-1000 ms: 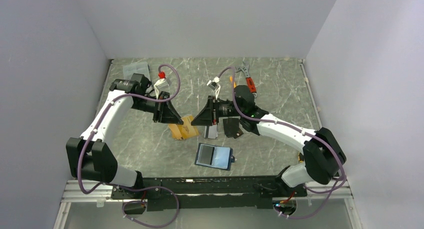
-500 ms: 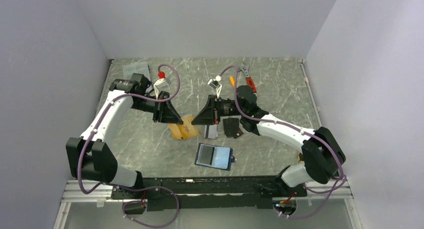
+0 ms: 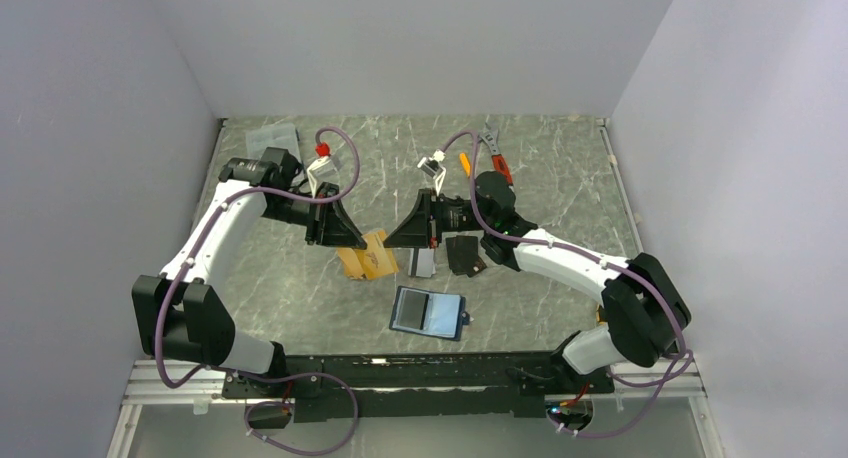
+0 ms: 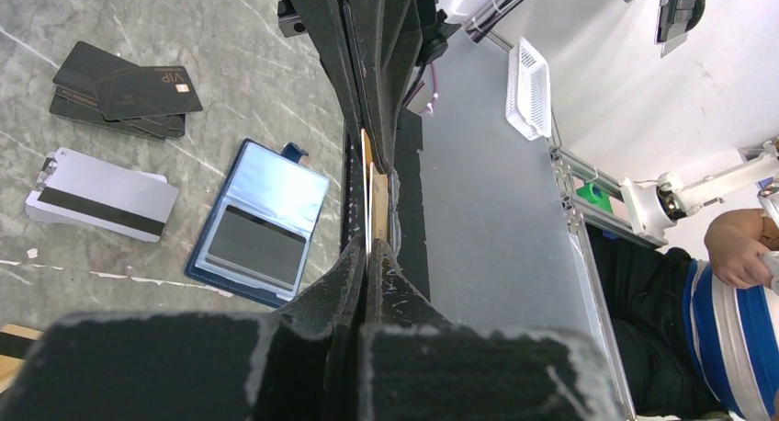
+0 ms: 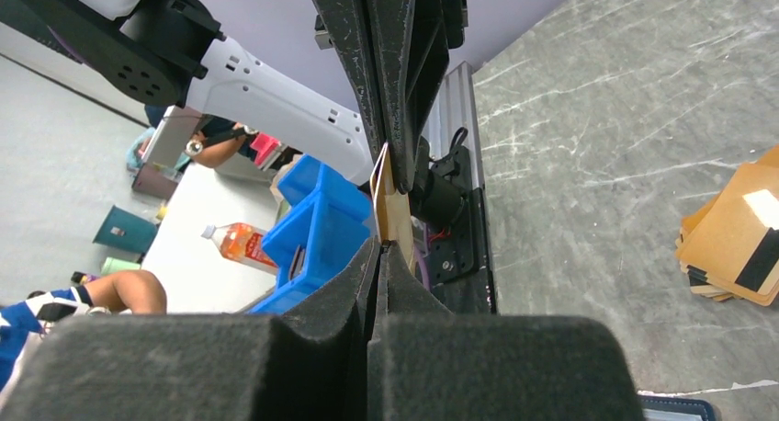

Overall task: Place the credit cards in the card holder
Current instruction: Place the credit card at the center of the board.

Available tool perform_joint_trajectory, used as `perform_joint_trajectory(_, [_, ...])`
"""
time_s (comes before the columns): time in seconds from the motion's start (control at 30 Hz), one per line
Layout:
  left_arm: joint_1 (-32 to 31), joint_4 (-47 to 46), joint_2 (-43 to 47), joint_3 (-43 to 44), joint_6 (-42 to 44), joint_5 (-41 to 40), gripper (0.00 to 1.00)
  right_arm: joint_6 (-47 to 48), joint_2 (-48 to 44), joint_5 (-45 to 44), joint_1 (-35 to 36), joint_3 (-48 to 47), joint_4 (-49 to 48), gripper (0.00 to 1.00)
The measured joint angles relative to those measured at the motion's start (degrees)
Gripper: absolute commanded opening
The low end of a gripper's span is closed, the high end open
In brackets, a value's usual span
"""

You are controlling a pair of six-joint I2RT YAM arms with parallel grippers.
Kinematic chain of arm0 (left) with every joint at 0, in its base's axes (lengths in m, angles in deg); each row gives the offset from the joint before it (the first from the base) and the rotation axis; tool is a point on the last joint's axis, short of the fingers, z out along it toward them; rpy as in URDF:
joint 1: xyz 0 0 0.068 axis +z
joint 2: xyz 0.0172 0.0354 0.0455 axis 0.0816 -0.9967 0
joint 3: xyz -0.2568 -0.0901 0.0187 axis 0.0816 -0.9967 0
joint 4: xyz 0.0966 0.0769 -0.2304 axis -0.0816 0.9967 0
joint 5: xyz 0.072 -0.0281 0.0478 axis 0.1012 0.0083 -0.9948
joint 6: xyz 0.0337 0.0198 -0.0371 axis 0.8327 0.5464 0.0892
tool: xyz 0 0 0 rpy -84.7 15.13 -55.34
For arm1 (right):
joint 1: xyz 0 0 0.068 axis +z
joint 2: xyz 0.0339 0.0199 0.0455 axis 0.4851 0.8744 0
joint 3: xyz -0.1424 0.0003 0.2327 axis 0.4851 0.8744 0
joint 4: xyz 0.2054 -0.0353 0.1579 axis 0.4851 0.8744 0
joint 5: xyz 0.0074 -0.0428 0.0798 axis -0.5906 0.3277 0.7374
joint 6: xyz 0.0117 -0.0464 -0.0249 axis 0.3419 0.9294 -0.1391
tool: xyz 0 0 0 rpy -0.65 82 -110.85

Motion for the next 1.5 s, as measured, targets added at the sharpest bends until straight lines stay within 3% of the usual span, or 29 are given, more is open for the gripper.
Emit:
perform_joint_trajectory(0.3, [0.1,3.6,-4.6,1.7,5.9,-0.6,0.02,4.2,-1.0,-3.3,-1.1,0.2,5.8,0.00])
perform_joint_trajectory(0.43, [0.9,6.5,-7.9,1.9,9.6,-1.1,0.07,7.7,-1.2,-5.4,-1.1,-0.3,10.7,0.00])
perform_joint_trajectory(0.57, [3.4,4.7,-6.8,1.4,8.2,-4.7,0.13,11.2,-1.4,-6.4,-1.6,-0.9,17.1,0.00])
perform_joint_trajectory(0.7, [3.8,1.4,-4.1,0.2,5.3,-7.5,0.03,13.4,-1.4,-8.4,-1.5,-1.8,21.4,0.00])
perform_joint_trajectory(0.73, [3.8,1.3,-3.8,0.0,5.3,-7.6,0.01,13.6,-1.2,-8.5,-1.4,-2.0,21.6,0.02])
perform_joint_trajectory(0.8, [3.6,1.6,-3.8,0.0,6.1,-7.6,0.00,14.1,-0.7,-8.6,-1.3,-2.5,21.9,0.21])
perform_joint_trajectory(0.87, [3.6,3.4,-4.6,0.1,8.2,-7.5,0.00,14.4,-0.1,-8.5,-1.2,-2.8,21.8,0.34])
perform_joint_trajectory(1.0, [3.5,6.9,-6.4,0.2,11.6,-7.4,0.00,14.8,0.0,-6.5,-1.1,-2.8,19.7,0.42])
perform_joint_trajectory(1.33, [3.5,10.7,-6.6,1.2,15.1,-5.3,0.00,16.6,4.0,-5.4,3.8,-2.8,15.7,0.41])
perform_joint_trajectory(1.5, [3.5,11.5,-6.6,1.3,15.3,-4.7,0.00,14.6,5.3,-5.4,3.7,-2.7,10.8,0.34])
